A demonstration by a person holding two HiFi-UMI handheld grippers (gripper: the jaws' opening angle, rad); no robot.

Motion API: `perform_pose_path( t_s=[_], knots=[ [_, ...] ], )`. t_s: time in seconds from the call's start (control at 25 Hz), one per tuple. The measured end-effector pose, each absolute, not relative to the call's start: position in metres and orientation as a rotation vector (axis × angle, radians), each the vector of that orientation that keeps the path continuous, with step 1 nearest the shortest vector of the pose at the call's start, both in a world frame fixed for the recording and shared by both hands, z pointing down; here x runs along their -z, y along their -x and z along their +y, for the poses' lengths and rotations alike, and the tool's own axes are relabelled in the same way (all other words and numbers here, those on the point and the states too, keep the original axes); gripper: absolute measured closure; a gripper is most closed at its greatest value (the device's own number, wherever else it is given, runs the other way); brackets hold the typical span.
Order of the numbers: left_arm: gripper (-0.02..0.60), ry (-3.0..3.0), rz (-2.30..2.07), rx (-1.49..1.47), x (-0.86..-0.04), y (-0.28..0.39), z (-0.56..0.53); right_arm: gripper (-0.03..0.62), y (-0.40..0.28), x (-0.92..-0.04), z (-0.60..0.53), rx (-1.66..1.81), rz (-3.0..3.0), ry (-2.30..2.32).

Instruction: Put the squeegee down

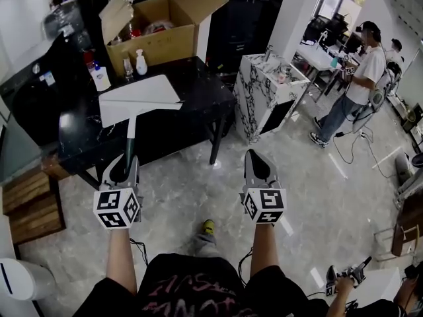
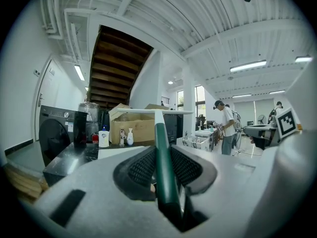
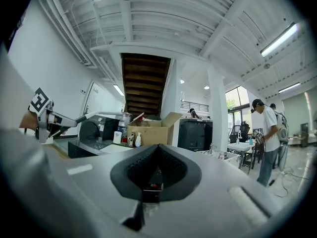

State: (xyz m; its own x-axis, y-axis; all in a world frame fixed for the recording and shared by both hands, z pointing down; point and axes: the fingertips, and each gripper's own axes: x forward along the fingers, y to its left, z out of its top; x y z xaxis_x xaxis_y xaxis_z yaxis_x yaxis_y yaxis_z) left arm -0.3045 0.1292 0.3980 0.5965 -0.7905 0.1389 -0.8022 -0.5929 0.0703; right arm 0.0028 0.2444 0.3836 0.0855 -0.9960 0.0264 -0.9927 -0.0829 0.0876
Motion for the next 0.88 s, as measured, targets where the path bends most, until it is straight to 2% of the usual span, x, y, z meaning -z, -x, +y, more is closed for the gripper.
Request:
perform_pose_path(
  t_s=[0.44,0.88],
  knots=[
    [0.483,-2.657,-1.374,-0.202,-0.419,0.26,0.057,0.592,-0.052,-0.407,0.163,0.007,-2.106,-2.24],
    [0.483,-2.627,-1.418,-0.23,-0.411,0.182,-0.022,0.592,-0.141,-0.406,0.073,-0.041,-2.147,-2.246]
  ],
)
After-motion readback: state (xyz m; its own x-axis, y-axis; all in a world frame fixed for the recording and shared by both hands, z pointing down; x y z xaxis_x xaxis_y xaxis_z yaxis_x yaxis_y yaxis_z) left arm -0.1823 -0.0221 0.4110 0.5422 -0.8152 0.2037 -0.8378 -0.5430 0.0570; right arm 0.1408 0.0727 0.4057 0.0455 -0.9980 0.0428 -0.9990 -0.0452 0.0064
